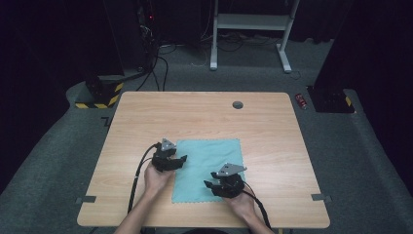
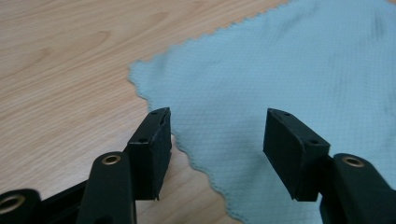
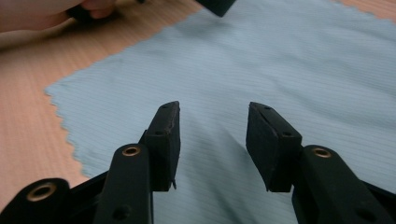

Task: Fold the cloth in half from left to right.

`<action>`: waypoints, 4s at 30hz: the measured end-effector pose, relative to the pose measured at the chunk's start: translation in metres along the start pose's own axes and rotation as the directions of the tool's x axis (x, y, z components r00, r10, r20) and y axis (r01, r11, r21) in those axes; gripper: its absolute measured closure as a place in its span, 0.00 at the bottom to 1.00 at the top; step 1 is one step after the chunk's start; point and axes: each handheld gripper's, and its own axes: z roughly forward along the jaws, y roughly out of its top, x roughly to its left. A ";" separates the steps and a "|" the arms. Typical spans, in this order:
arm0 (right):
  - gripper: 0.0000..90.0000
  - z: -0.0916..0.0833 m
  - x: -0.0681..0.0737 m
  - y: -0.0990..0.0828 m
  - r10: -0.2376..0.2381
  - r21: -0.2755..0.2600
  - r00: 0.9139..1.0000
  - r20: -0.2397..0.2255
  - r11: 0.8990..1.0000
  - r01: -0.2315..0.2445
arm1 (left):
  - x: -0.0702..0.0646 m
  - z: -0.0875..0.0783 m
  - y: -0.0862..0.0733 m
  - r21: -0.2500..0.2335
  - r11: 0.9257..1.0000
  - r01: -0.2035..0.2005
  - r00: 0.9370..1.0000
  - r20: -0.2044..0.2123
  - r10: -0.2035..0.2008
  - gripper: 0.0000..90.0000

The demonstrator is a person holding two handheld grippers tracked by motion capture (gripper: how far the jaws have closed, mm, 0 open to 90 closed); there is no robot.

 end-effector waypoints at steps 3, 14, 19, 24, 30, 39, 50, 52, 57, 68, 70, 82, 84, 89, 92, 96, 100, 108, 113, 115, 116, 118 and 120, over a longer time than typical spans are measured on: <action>0.64 0.004 0.010 0.003 -0.019 0.001 0.999 -0.027 1.000 0.019 | 0.004 0.000 0.007 -0.003 1.000 0.001 1.000 -0.015 -0.001 0.46; 0.68 0.022 0.049 0.015 -0.092 -0.022 0.988 -0.127 0.996 0.090 | 0.023 0.011 0.026 -0.012 0.997 0.078 0.996 -0.029 -0.078 0.46; 0.70 0.032 0.065 0.018 -0.140 -0.009 0.977 -0.161 0.990 0.141 | 0.031 0.019 0.022 0.004 0.994 0.108 0.993 -0.057 -0.108 0.47; 0.71 0.038 0.078 0.025 -0.169 -0.009 0.968 -0.187 0.985 0.170 | 0.036 0.024 0.022 -0.020 0.992 0.128 0.989 -0.072 -0.130 0.48; 0.70 0.048 0.090 0.030 -0.215 0.018 0.956 -0.201 0.975 0.223 | 0.036 0.028 0.030 0.012 0.995 0.100 0.993 -0.067 -0.099 0.48; 0.70 0.058 0.100 0.032 -0.279 0.052 0.945 -0.173 0.955 0.291 | 0.033 0.032 0.029 -0.002 0.998 0.061 0.994 -0.096 -0.061 0.54; 0.87 0.056 0.102 0.031 -0.299 0.057 0.942 -0.152 0.949 0.310 | 0.032 0.032 0.029 -0.007 0.999 0.045 0.993 -0.108 -0.045 0.72; 0.90 0.056 0.102 0.031 -0.298 0.059 0.943 -0.148 0.949 0.309 | 0.031 0.032 0.030 -0.006 0.999 0.039 0.994 -0.101 -0.040 0.76; 0.96 0.056 0.103 0.031 -0.310 0.060 0.942 -0.131 0.946 0.320 | 0.031 0.033 0.030 -0.012 0.999 0.052 0.995 -0.082 -0.052 0.88; 1.00 0.055 0.104 0.029 -0.308 0.053 0.943 -0.128 0.947 0.316 | 0.040 0.033 0.028 -0.023 0.993 0.117 0.993 -0.006 -0.117 1.00; 1.00 0.054 0.104 0.029 -0.307 0.046 0.943 -0.128 0.948 0.315 | 0.041 0.032 0.028 -0.029 0.992 0.124 0.992 0.002 -0.124 1.00; 1.00 0.041 0.098 0.031 -0.274 0.003 0.951 -0.140 0.961 0.277 | 0.047 0.019 0.034 -0.088 0.980 0.179 0.983 0.053 -0.175 1.00; 1.00 0.040 0.099 0.033 -0.284 0.001 0.948 -0.140 0.958 0.287 | 0.048 0.018 0.034 -0.088 0.977 0.192 0.980 0.061 -0.187 1.00; 1.00 0.037 0.101 0.037 -0.287 -0.003 0.948 -0.140 0.957 0.289 | 0.049 0.016 0.035 -0.097 0.976 0.197 0.979 0.067 -0.191 1.00; 1.00 0.035 0.100 0.039 -0.289 -0.006 0.947 -0.140 0.957 0.291 | 0.050 0.016 0.035 -0.094 0.974 0.206 0.977 0.072 -0.199 1.00; 1.00 0.034 0.100 0.041 -0.283 -0.013 0.948 -0.145 0.959 0.284 | 0.051 0.015 0.035 -0.093 0.974 0.207 0.977 0.070 -0.201 1.00; 1.00 0.034 0.101 0.043 -0.282 -0.011 0.948 -0.145 0.959 0.284 | 0.053 0.015 0.039 -0.061 0.984 0.167 0.985 0.053 -0.164 1.00; 1.00 0.029 0.099 0.051 -0.275 -0.029 0.951 -0.142 0.961 0.274 | 0.050 0.010 0.055 -0.070 0.989 0.133 0.990 0.054 -0.130 1.00; 1.00 0.028 0.100 0.059 -0.273 -0.048 0.951 -0.145 0.962 0.269 | 0.059 0.006 0.053 -0.063 0.985 0.163 0.986 0.043 -0.160 1.00; 1.00 0.029 0.100 0.062 -0.270 -0.049 0.952 -0.148 0.963 0.265 | 0.063 0.005 0.053 -0.062 0.983 0.171 0.985 0.041 -0.169 1.00; 1.00 0.030 0.100 0.063 -0.269 -0.051 0.951 -0.150 0.963 0.265 | 0.065 0.003 0.053 -0.060 0.983 0.174 0.984 0.042 -0.171 1.00; 1.00 0.032 0.101 0.064 -0.267 -0.049 0.952 -0.152 0.964 0.263 | 0.067 0.002 0.053 -0.063 0.981 0.183 0.983 0.042 -0.180 1.00; 1.00 0.033 0.102 0.065 -0.264 -0.047 0.952 -0.155 0.964 0.260 | 0.071 -0.001 0.053 -0.062 0.981 0.184 0.982 0.042 -0.182 1.00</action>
